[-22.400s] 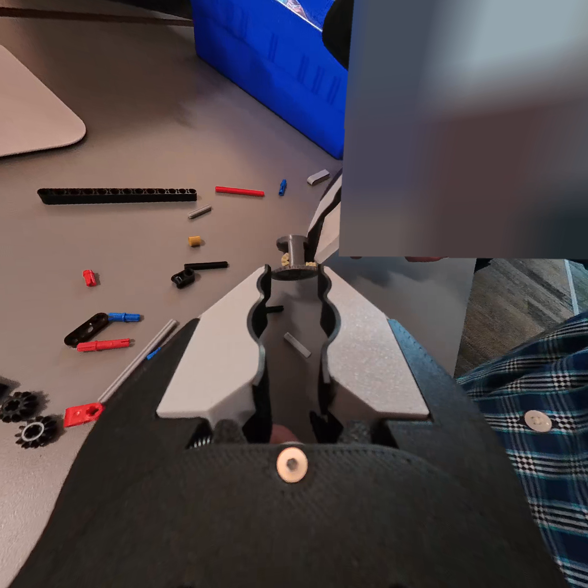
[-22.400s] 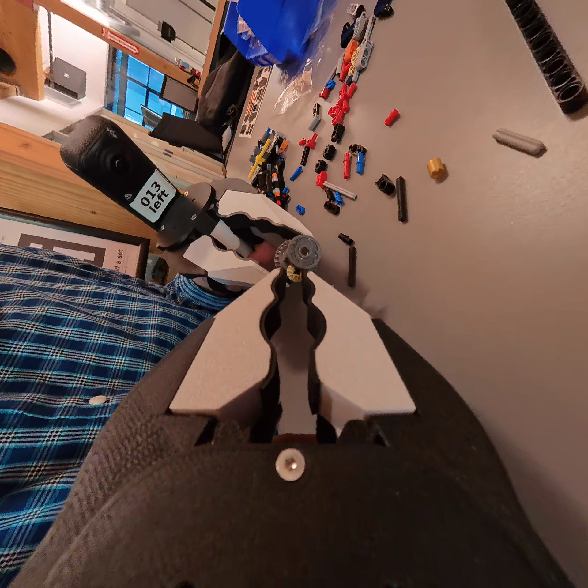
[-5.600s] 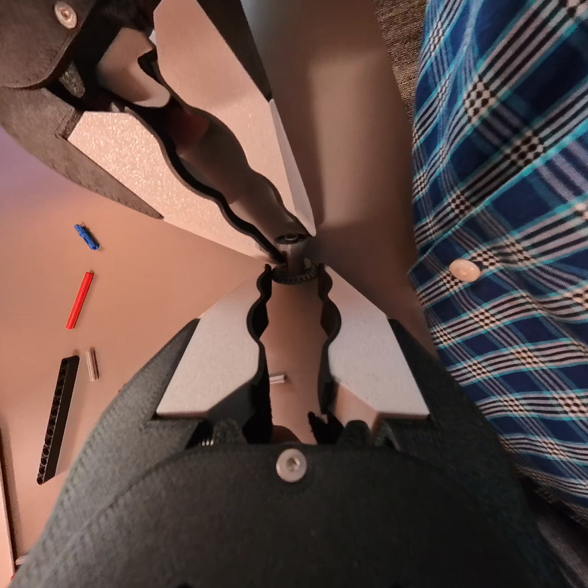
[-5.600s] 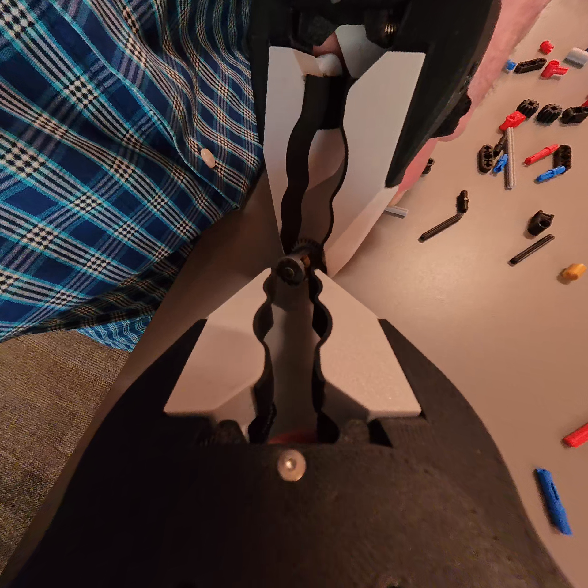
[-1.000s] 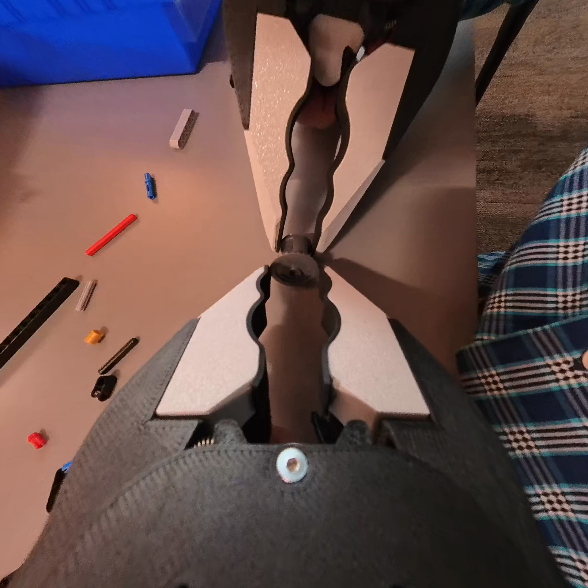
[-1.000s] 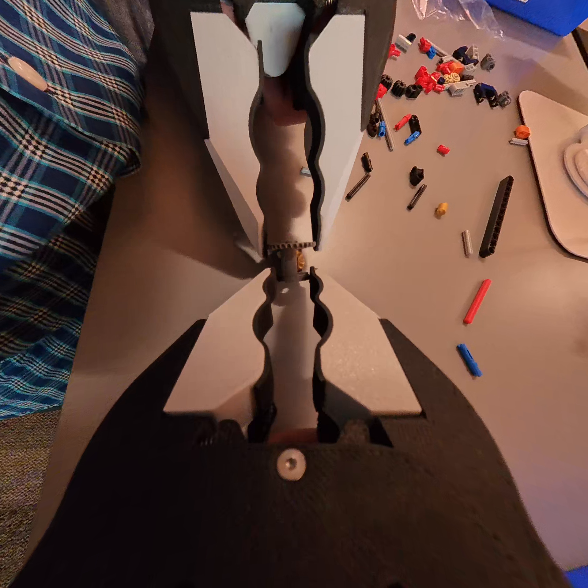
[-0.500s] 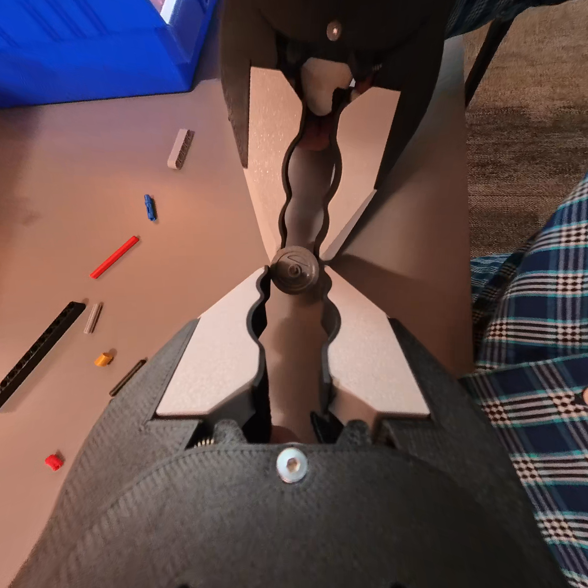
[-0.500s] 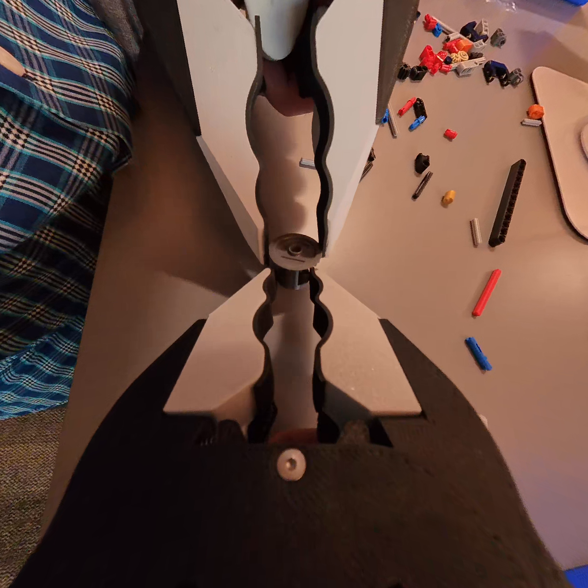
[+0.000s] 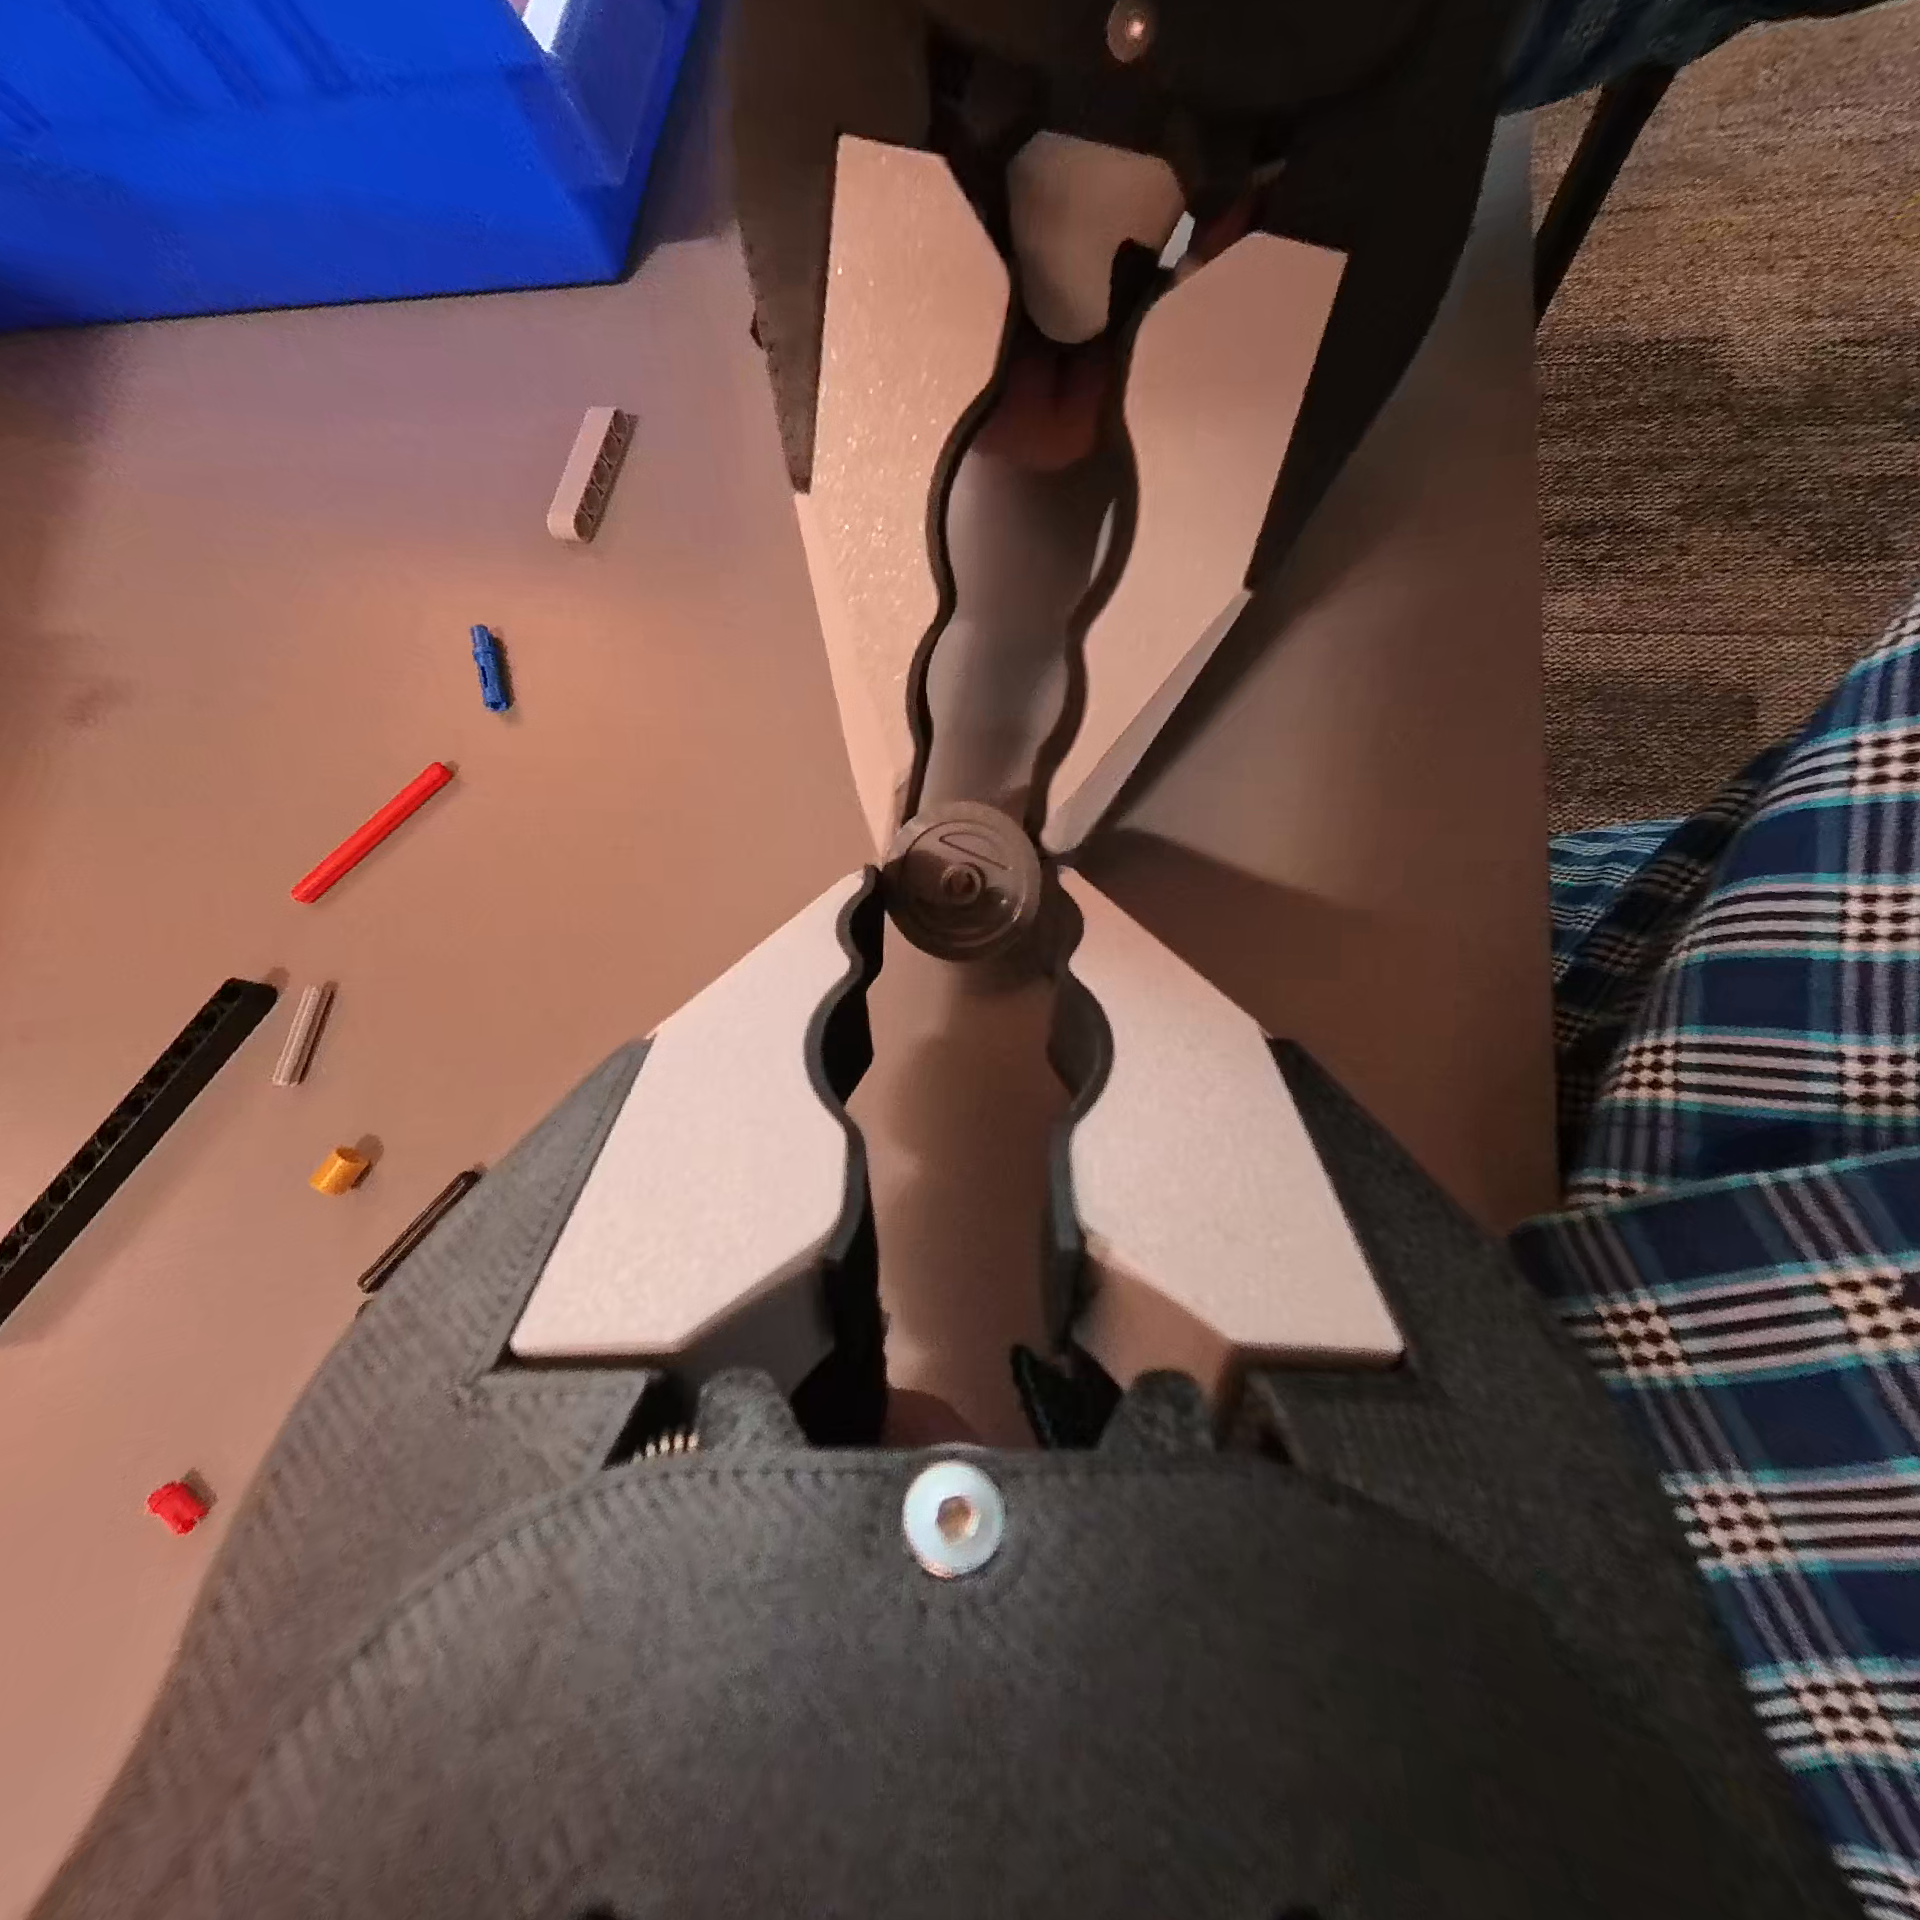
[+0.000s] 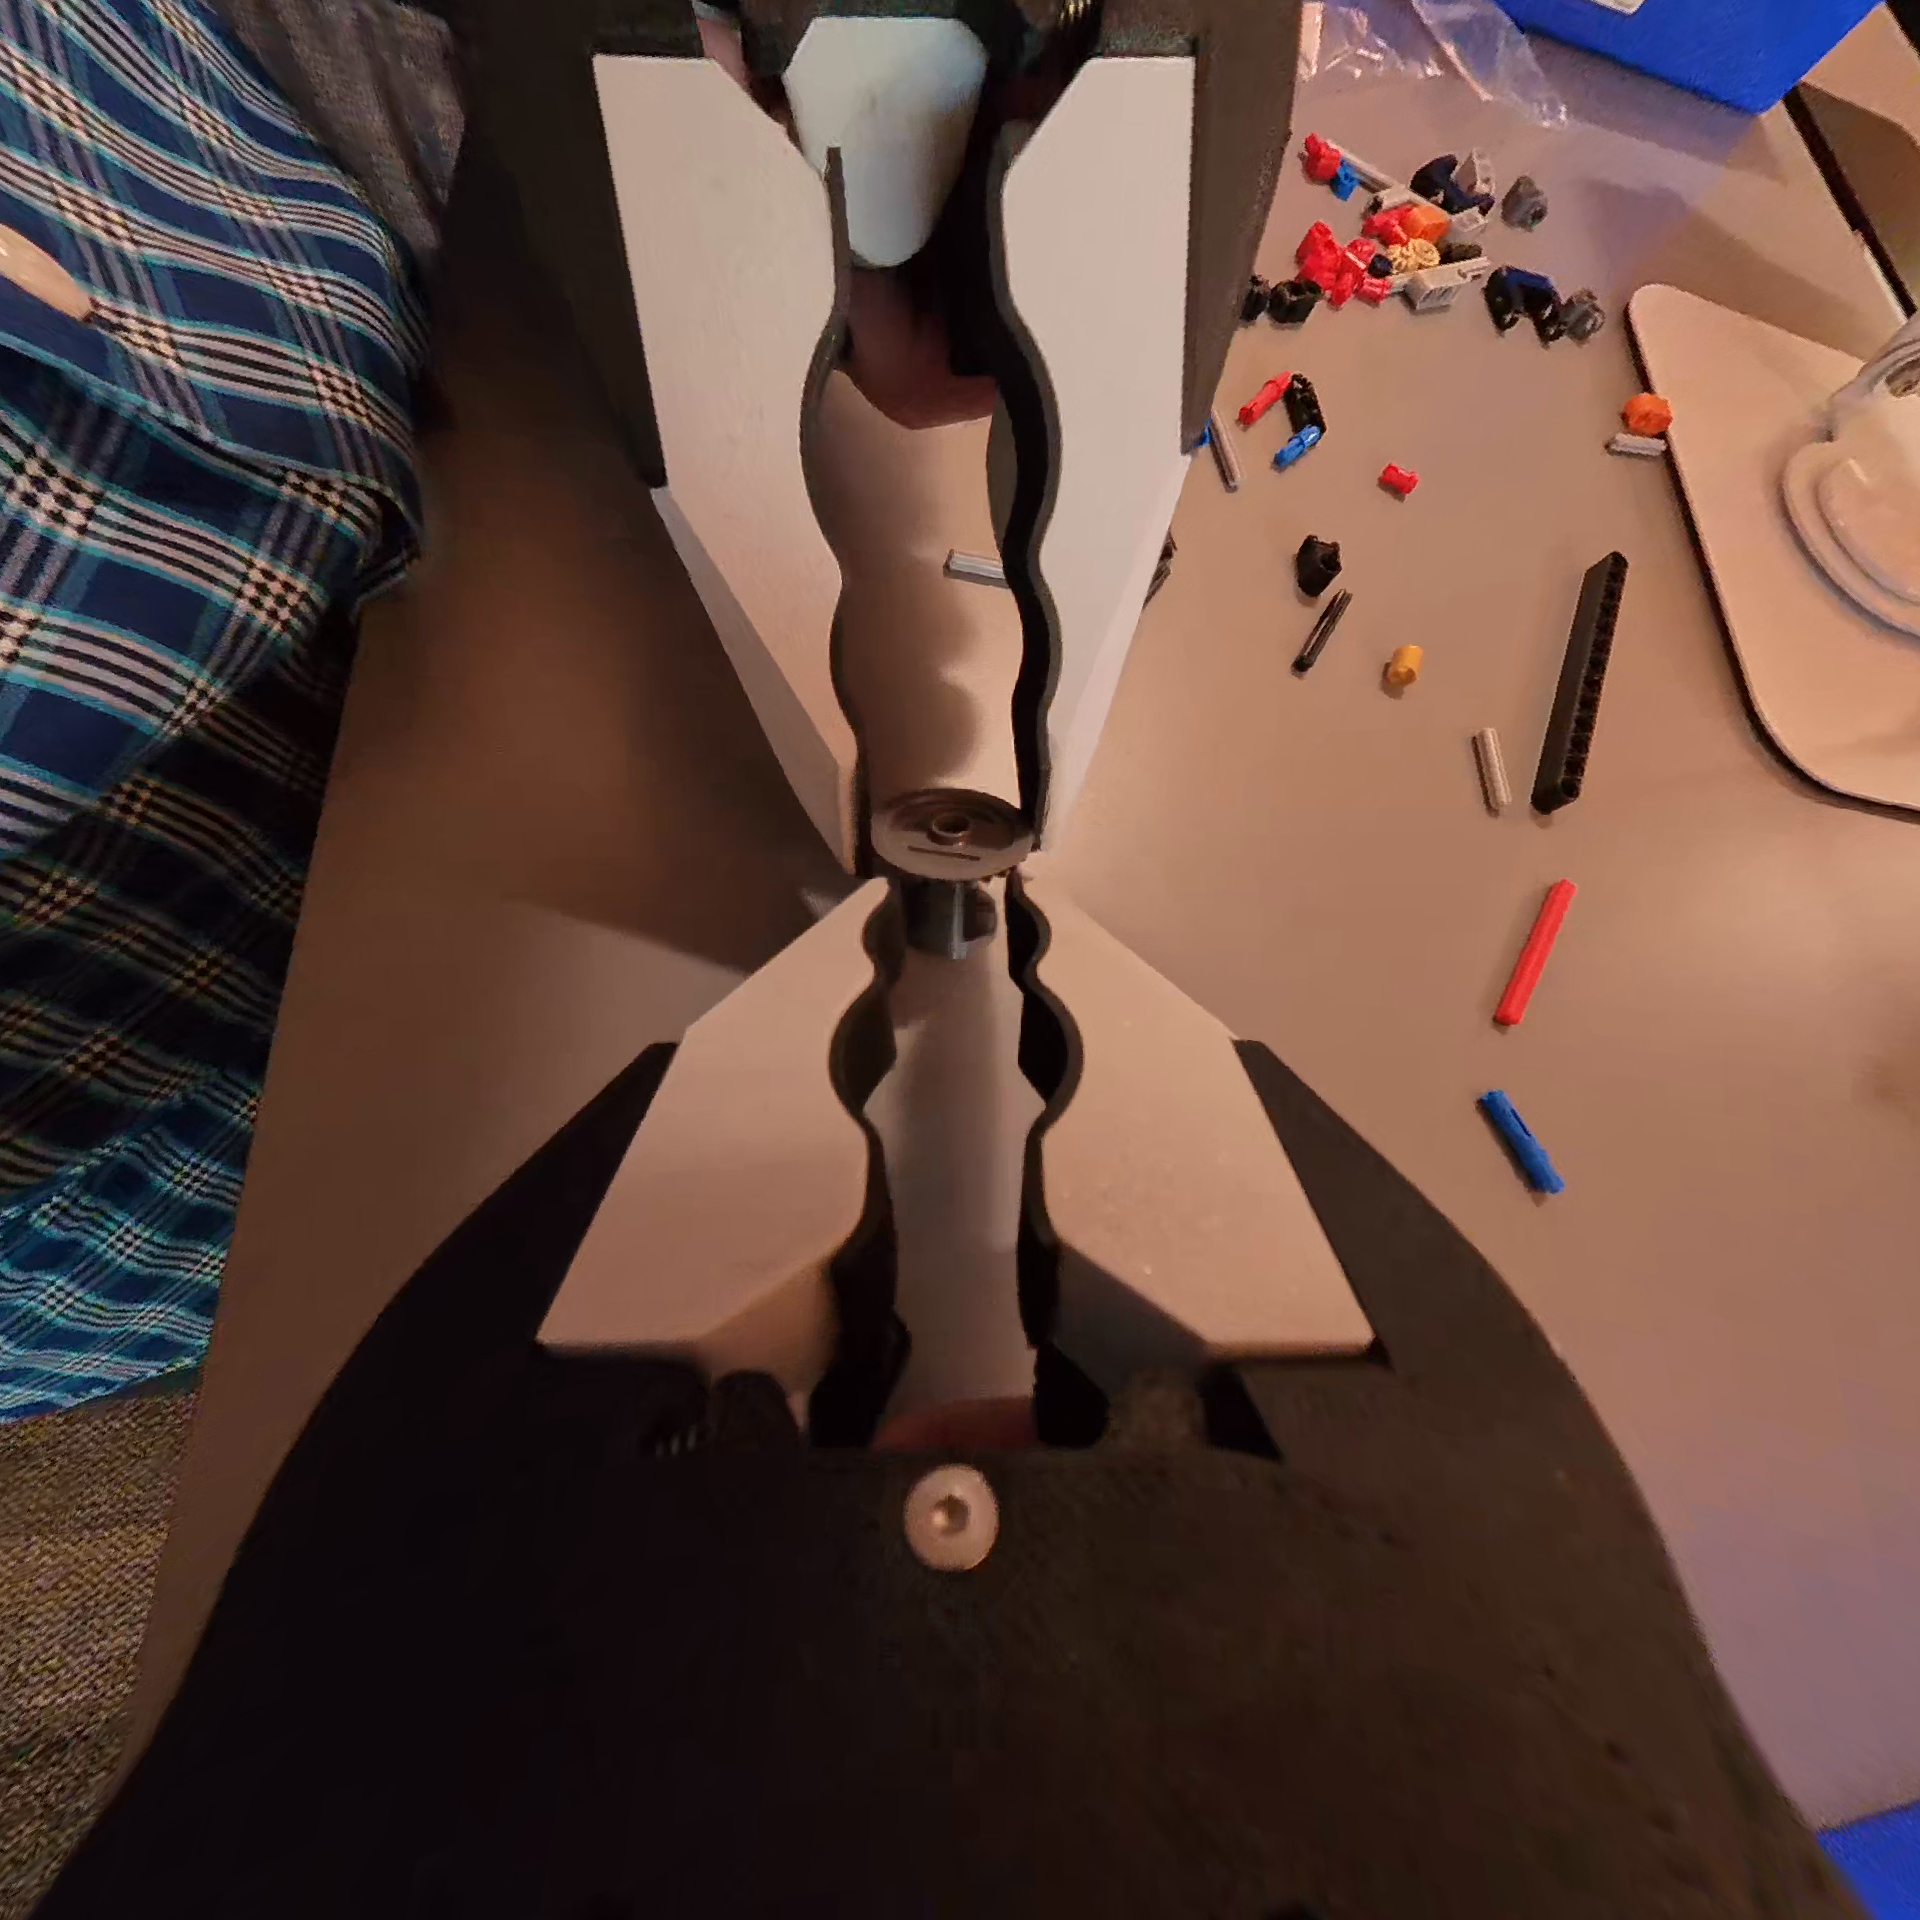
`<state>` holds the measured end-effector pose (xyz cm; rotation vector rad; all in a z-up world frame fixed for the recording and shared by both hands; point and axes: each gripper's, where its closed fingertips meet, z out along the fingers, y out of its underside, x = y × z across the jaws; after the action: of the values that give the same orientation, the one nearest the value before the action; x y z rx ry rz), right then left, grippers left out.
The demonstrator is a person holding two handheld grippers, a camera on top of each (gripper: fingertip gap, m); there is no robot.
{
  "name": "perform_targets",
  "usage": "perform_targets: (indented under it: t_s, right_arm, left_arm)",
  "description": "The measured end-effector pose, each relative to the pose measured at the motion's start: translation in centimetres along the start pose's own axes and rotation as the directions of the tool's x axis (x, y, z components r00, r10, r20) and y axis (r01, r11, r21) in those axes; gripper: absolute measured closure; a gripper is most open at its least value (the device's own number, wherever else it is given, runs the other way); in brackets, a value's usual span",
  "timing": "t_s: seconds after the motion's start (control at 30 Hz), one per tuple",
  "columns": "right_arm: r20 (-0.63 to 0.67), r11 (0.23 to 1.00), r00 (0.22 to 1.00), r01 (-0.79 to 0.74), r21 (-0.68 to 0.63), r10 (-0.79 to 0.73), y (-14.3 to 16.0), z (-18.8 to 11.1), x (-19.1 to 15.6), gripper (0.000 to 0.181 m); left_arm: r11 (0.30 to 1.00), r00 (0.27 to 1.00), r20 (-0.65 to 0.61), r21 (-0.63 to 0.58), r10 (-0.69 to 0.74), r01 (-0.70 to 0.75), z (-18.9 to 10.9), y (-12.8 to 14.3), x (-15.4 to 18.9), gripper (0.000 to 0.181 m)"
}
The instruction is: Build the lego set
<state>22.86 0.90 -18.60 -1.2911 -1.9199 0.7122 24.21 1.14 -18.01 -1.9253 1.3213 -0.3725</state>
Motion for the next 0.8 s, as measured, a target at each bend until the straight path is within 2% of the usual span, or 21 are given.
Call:
perform_targets:
  t_s: [0.5, 0.8]
  right_arm:
    - [-0.007, 1.0, 1.0, -0.013, 0.003, 0.013, -0.17, 0.1, 0.08, 0.171]
    - [-0.009, 1.0, 1.0, -0.02, -0.01, 0.02, -0.08, 0.12, 0.14, 0.163]
  left_arm:
    - [1.0, 1.0, -0.003, 0.008, -0.025, 0.025, 0.03, 0.18, 0.0, 0.153]
    - [0.998, 0.998, -0.014, 0.013, -0.058, 0.059, -0.2, 0.43, -0.12, 0.153]
